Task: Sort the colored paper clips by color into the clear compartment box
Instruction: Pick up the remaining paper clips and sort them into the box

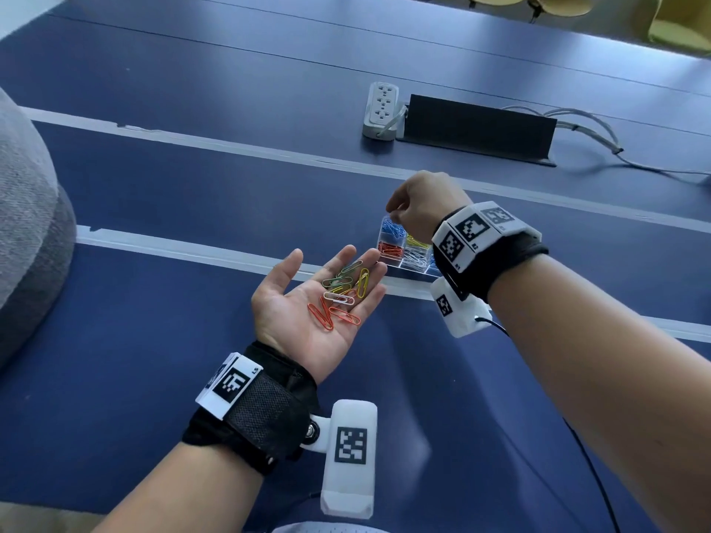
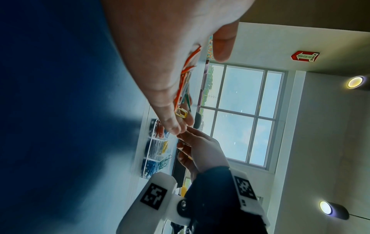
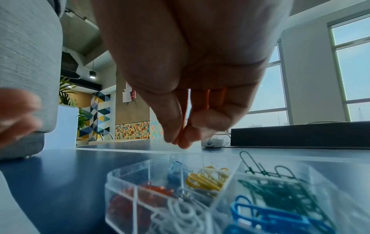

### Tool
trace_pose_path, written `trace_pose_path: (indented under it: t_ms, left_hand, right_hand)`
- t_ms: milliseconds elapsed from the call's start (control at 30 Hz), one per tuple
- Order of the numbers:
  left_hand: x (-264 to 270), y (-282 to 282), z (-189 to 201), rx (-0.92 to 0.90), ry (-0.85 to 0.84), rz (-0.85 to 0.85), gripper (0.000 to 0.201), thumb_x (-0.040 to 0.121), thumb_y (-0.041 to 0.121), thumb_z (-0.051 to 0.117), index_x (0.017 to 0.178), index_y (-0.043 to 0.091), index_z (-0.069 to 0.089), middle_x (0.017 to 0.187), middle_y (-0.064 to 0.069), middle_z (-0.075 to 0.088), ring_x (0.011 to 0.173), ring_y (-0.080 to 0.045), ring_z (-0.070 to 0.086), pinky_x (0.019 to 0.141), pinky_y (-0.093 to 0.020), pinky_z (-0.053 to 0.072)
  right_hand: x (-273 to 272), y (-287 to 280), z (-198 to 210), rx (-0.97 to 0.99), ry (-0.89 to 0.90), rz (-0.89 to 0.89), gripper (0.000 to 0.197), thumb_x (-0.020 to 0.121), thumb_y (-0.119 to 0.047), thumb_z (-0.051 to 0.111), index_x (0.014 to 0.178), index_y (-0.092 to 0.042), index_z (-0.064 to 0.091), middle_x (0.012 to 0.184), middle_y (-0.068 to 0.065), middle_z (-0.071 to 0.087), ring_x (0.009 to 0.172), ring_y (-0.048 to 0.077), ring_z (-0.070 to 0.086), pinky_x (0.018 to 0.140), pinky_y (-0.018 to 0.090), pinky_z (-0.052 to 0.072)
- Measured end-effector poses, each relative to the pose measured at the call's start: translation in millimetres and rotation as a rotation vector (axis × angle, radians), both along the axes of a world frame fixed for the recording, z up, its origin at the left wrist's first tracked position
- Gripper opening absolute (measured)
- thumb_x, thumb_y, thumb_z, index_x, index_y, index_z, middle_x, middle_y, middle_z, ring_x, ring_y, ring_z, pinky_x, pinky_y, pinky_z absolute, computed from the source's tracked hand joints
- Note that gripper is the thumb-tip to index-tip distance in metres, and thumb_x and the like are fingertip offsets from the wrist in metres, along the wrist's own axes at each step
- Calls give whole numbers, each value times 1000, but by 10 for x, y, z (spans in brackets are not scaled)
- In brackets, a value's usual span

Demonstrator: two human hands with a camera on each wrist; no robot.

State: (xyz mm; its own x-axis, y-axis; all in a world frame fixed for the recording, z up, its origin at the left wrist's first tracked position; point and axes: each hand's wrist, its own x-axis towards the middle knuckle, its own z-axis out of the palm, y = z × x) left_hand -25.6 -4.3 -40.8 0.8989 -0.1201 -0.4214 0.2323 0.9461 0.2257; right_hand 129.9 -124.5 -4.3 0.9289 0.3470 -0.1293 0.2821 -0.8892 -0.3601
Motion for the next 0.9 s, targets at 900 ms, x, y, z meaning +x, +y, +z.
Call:
trace_pose_path:
  t_ms: [900]
  left_hand:
    - [70, -236, 18, 47, 7, -59, 64, 84, 47, 42, 126, -1, 53, 100, -15, 65, 88, -24, 61, 87, -27, 44]
  right_hand:
    - [-1050, -271, -6, 198, -13, 331, 14, 78, -24, 66, 91, -25, 72, 88, -7, 64, 83, 17, 58, 77, 38, 51]
